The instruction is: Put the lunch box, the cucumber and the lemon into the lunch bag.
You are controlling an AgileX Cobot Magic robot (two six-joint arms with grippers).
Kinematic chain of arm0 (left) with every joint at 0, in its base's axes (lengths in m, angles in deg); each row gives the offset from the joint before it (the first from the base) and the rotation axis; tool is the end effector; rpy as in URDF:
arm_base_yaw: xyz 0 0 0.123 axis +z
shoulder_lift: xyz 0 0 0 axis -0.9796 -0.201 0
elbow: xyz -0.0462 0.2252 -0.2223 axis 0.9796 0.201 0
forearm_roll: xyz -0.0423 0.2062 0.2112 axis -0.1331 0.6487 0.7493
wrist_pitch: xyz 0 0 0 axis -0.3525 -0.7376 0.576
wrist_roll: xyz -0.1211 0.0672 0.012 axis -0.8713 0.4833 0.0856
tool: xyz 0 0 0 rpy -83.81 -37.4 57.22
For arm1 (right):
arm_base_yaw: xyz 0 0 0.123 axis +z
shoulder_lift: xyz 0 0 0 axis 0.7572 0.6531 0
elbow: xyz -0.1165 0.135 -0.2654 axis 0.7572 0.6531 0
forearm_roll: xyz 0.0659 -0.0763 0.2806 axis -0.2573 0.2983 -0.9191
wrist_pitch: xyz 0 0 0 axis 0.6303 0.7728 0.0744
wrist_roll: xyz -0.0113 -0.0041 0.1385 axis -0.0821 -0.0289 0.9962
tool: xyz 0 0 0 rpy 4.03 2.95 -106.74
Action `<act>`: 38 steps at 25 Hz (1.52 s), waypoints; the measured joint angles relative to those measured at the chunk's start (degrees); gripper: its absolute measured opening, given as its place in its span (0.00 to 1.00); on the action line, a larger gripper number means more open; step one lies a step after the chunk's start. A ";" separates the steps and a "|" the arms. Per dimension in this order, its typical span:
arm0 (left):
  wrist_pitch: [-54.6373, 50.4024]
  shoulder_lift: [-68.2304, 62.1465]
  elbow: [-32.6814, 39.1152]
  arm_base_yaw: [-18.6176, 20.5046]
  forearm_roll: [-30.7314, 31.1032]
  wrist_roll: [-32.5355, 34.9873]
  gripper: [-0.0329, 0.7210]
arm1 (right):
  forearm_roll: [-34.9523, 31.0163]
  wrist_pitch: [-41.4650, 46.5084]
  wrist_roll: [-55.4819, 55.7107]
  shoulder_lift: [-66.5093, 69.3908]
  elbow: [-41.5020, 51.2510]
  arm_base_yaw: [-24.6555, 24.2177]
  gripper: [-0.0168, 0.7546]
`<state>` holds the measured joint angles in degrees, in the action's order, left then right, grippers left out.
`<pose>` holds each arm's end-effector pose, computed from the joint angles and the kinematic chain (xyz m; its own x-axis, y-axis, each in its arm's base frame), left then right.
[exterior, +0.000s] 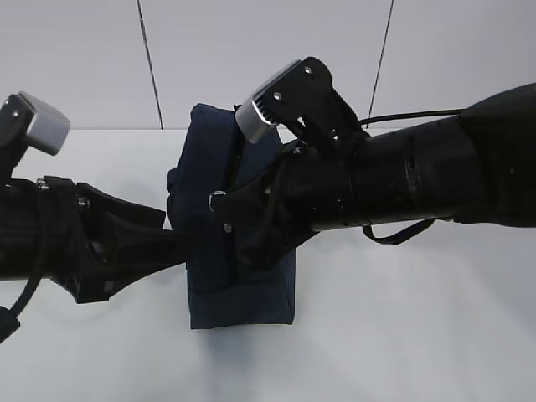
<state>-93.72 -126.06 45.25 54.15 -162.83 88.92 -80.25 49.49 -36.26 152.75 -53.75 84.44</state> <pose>0.2386 -0.1893 0.2009 -0.4632 0.2297 -0.8560 0.7729 0.5773 -0.2633 0.2992 0.2808 0.2305 -0.2427 -0.4145 -0.8771 -0.8840 0.4669 0.0240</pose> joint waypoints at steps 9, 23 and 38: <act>0.19 -5.92 0.00 0.92 -0.13 8.25 0.64 | 0.00 2.47 0.29 0.00 0.00 0.00 0.03; -4.63 -6.01 0.00 7.50 -0.27 10.32 0.63 | 0.19 5.76 2.13 0.00 0.00 0.00 0.03; -8.82 -8.69 0.00 7.50 -0.27 11.64 0.05 | 2.06 6.76 2.23 0.00 0.00 0.00 0.03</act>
<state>-102.54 -134.75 45.25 61.65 -163.10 100.57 -78.19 56.25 -34.04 152.75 -53.75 84.44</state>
